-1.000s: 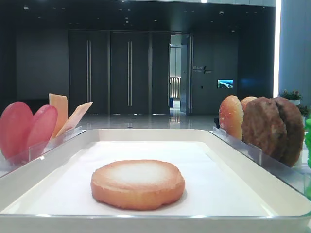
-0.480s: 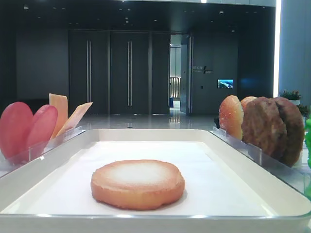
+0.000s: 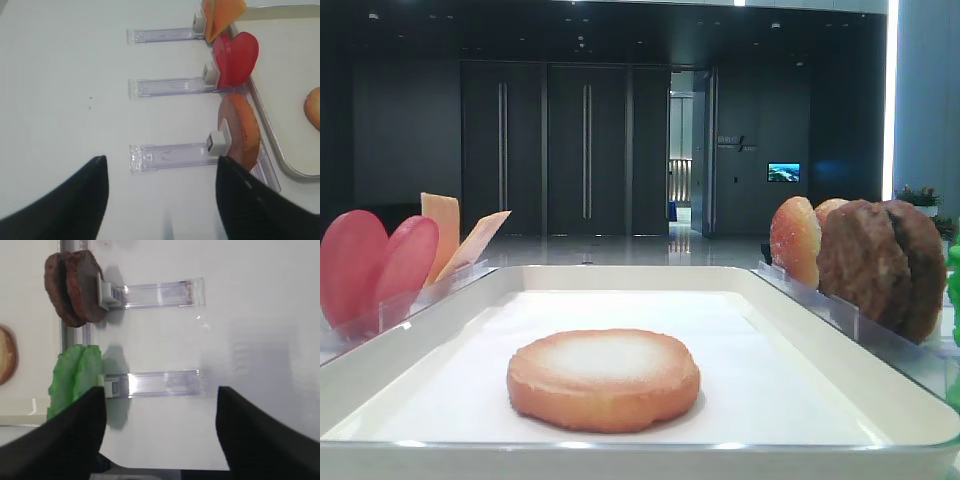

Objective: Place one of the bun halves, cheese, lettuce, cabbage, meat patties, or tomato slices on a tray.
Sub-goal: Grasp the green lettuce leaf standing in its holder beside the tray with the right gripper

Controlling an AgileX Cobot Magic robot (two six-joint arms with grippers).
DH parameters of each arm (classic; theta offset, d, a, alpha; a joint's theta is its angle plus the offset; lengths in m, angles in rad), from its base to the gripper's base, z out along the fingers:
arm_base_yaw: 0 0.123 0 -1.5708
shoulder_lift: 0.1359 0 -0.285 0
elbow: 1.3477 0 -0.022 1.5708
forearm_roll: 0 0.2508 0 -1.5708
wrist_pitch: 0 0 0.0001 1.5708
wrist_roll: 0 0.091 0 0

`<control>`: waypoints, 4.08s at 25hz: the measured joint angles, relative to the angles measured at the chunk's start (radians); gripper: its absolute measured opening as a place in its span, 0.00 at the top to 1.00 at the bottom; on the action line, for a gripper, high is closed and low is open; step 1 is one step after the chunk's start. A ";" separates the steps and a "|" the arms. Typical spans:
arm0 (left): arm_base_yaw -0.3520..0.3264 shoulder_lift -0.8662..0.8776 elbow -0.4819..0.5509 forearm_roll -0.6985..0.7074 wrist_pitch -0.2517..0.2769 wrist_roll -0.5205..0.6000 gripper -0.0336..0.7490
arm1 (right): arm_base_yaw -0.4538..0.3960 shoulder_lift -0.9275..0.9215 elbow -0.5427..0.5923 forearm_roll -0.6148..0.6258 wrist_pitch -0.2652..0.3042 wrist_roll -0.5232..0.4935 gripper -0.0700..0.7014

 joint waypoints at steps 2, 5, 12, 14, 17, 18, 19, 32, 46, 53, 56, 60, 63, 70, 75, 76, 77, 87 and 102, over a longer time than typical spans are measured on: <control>0.000 0.000 0.000 0.000 0.000 0.000 0.30 | 0.059 0.002 0.000 0.000 0.000 0.042 0.33; 0.000 0.000 0.000 0.001 0.000 0.000 0.30 | 0.171 0.002 0.000 -0.024 0.001 0.131 0.33; 0.000 0.000 0.000 0.001 0.000 0.000 0.30 | 0.457 0.015 0.000 -0.170 0.002 0.382 0.33; 0.000 0.000 0.000 0.001 0.000 0.000 0.30 | 0.533 0.043 0.000 -0.198 0.002 0.440 0.33; 0.000 0.000 0.000 0.001 0.000 0.000 0.30 | 0.629 0.094 0.000 -0.245 0.000 0.522 0.33; 0.000 0.000 0.000 0.001 0.000 0.000 0.30 | 0.653 0.110 0.000 -0.261 -0.003 0.543 0.33; 0.000 0.000 0.000 0.001 0.000 0.000 0.30 | 0.676 0.122 0.000 -0.272 -0.008 0.567 0.33; 0.000 0.000 0.000 0.001 0.000 0.000 0.30 | 0.758 0.272 -0.001 -0.296 -0.088 0.696 0.33; 0.000 0.000 0.000 0.001 0.000 0.000 0.30 | 0.758 0.301 -0.001 -0.286 -0.085 0.695 0.33; 0.000 0.000 0.000 0.001 0.000 0.000 0.30 | 0.758 0.301 -0.001 -0.285 -0.086 0.695 0.34; 0.000 0.000 0.000 0.001 0.000 0.000 0.30 | 0.758 0.301 -0.001 -0.285 -0.087 0.694 0.34; 0.000 0.000 0.000 0.001 0.000 0.000 0.30 | 0.758 0.301 0.039 -0.285 -0.128 0.694 0.34; 0.000 0.000 0.000 0.001 0.000 0.000 0.30 | 0.758 0.301 0.068 -0.285 -0.144 0.695 0.34; 0.000 0.000 0.000 0.001 0.000 0.000 0.30 | 0.758 0.301 0.070 -0.290 -0.183 0.696 0.39; 0.000 0.000 0.000 0.001 0.000 0.000 0.30 | 0.758 0.301 0.070 -0.297 -0.201 0.696 0.42; 0.000 0.000 0.000 0.001 0.000 0.000 0.30 | 0.758 0.301 0.070 -0.301 -0.201 0.696 0.42; 0.000 0.000 0.000 0.001 0.000 0.000 0.30 | 0.758 0.301 0.070 -0.304 -0.201 0.696 0.42; 0.000 0.000 0.000 0.001 0.000 0.000 0.30 | 0.758 0.301 0.121 -0.313 -0.217 0.699 0.42; -0.002 0.000 0.000 0.001 0.000 0.000 0.30 | 0.758 0.303 0.131 -0.313 -0.238 0.703 0.61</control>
